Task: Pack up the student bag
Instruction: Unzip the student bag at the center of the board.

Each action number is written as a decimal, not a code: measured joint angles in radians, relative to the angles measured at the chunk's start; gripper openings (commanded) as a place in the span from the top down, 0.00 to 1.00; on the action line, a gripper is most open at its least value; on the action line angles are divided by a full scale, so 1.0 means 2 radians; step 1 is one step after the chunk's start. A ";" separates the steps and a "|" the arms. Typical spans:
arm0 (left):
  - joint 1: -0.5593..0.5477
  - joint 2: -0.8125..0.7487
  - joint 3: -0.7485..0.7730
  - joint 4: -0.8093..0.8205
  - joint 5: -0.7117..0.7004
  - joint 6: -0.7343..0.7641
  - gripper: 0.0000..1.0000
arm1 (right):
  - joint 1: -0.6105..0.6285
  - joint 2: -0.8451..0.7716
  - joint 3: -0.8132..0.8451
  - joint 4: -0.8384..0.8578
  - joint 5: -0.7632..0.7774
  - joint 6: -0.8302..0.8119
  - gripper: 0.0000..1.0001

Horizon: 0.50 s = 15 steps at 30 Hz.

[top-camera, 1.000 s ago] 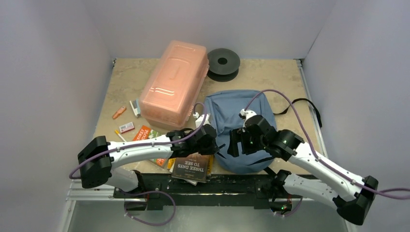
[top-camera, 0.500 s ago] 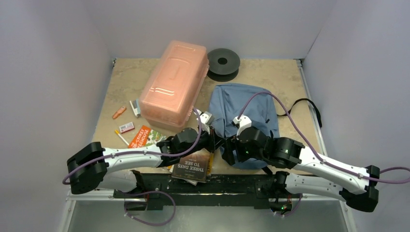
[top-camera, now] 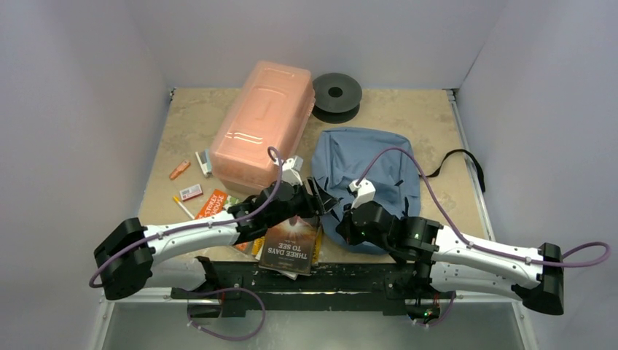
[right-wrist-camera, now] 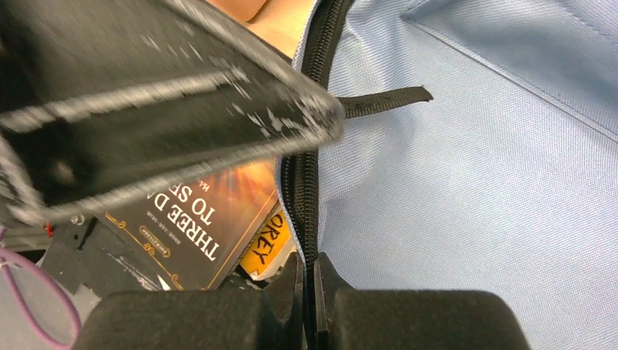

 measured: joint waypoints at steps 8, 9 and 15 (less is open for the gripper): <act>0.006 -0.032 0.022 -0.139 -0.005 -0.146 0.45 | 0.024 -0.011 -0.030 0.057 0.076 0.008 1.00; 0.006 -0.027 0.025 -0.142 -0.002 -0.152 0.48 | 0.025 -0.013 -0.030 0.062 0.080 0.006 1.00; 0.007 0.019 0.035 -0.103 0.018 -0.134 1.00 | 0.030 -0.017 -0.029 0.056 0.066 -0.006 0.64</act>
